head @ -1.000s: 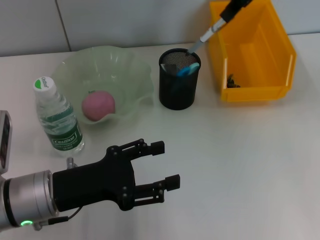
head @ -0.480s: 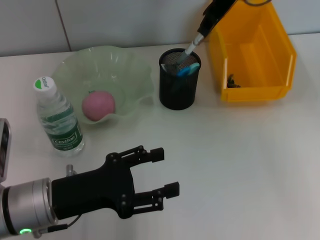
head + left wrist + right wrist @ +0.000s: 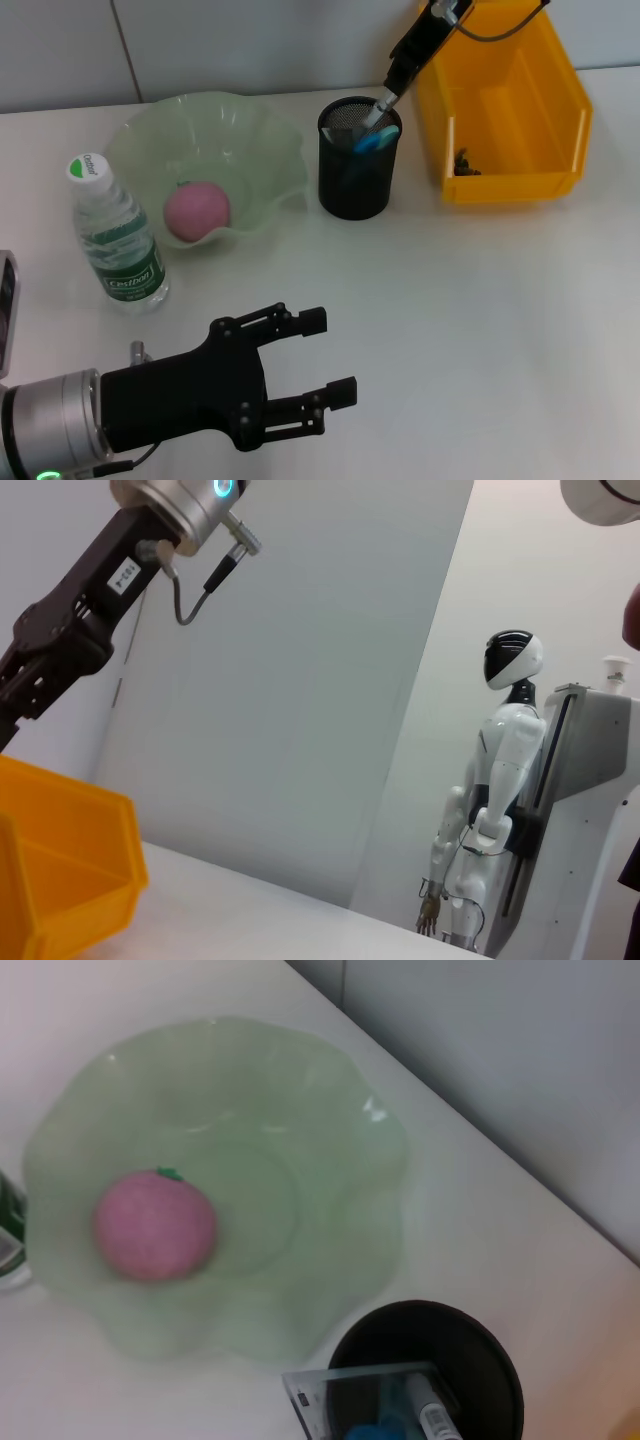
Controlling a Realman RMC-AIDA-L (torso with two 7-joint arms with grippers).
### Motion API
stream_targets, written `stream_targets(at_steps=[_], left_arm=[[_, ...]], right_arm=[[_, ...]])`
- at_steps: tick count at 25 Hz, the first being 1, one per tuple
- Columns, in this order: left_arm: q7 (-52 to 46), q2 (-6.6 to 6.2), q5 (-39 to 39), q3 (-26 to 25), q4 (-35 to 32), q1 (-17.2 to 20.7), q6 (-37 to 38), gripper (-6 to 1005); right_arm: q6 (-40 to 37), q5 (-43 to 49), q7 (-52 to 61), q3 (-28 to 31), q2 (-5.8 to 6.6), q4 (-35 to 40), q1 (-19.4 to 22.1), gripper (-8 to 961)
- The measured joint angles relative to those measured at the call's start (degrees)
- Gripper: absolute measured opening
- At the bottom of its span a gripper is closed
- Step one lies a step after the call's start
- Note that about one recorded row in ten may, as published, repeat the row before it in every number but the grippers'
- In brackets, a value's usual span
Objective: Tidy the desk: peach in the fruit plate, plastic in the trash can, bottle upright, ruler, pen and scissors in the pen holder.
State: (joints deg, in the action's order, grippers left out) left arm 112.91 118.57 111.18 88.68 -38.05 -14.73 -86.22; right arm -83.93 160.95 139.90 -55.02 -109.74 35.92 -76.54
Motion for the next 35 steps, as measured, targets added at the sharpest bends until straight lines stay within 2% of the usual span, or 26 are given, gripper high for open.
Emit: stream_targets(at_steps=[8, 11, 16, 18, 21, 22, 23, 26, 27, 28, 31, 32, 33, 35], left_arm=[[0.5, 0.00, 0.0, 0.0, 0.2, 0.8, -1.2, 797], [0.5, 0.00, 0.0, 0.0, 0.2, 0.9, -1.3, 797], [0.5, 0.00, 0.0, 0.0, 0.2, 1.1, -1.4, 797], [0.5, 0.00, 0.0, 0.0, 0.2, 1.1, -1.4, 797], [0.5, 0.00, 0.0, 0.0, 0.2, 1.1, -1.4, 797], [0.5, -0.03, 0.0, 0.0, 0.2, 1.1, -1.4, 797], [0.5, -0.03, 0.0, 0.0, 0.2, 1.1, -1.4, 797], [0.5, -0.17, 0.0, -0.1, 0.2, 1.1, -1.4, 797], [0.4, -0.28, 0.0, -0.2, 0.2, 1.0, -1.4, 797], [0.4, -0.28, 0.0, -0.2, 0.2, 1.0, -1.4, 797], [0.2, -0.54, -0.5, -0.9, 0.2, 0.4, -1.4, 797], [0.2, -0.54, -0.5, -0.9, 0.2, 0.4, -1.4, 797], [0.2, -0.54, -0.5, -0.9, 0.2, 0.4, -1.4, 797], [0.1, -0.68, -0.9, -1.3, 0.2, 0.2, -1.4, 797]], right_arm=[[0.3, 0.3, 1.5, 0.0, -0.62, 1.8, 0.8, 153], [0.0, 0.3, 2.0, -0.1, -1.24, 4.2, 1.5, 153], [-0.1, 0.4, 2.1, -0.2, -1.74, 5.2, 1.9, 371], [-0.2, 0.3, 2.1, -0.2, -1.81, 5.5, 2.1, 428], [-0.2, -0.1, 1.9, 0.0, -2.37, 8.0, 3.3, 514], [-0.4, -0.9, 1.5, 0.2, -3.24, 11.6, 5.0, 543], [-0.4, -0.9, 1.5, 0.2, -3.24, 11.6, 5.0, 571], [-1.9, -6.1, 0.1, 0.1, -4.99, 22.2, 11.1, 631], [-2.9, -11.8, -1.3, 0.0, -5.72, 28.9, 16.0, 647], [-2.9, -11.8, -1.3, 0.0, -5.72, 28.9, 16.0, 663], [-3.3, -23.0, -4.4, 0.1, -6.11, 37.6, 24.7, 701], [-3.2, -31.8, -7.1, 1.0, -6.12, 40.7, 30.5, 707], [-3.2, -31.8, -7.1, 1.0, -6.12, 40.7, 30.5, 714], [-3.3, -40.3, -10.4, 2.7, -5.96, 40.7, 35.3, 728]])
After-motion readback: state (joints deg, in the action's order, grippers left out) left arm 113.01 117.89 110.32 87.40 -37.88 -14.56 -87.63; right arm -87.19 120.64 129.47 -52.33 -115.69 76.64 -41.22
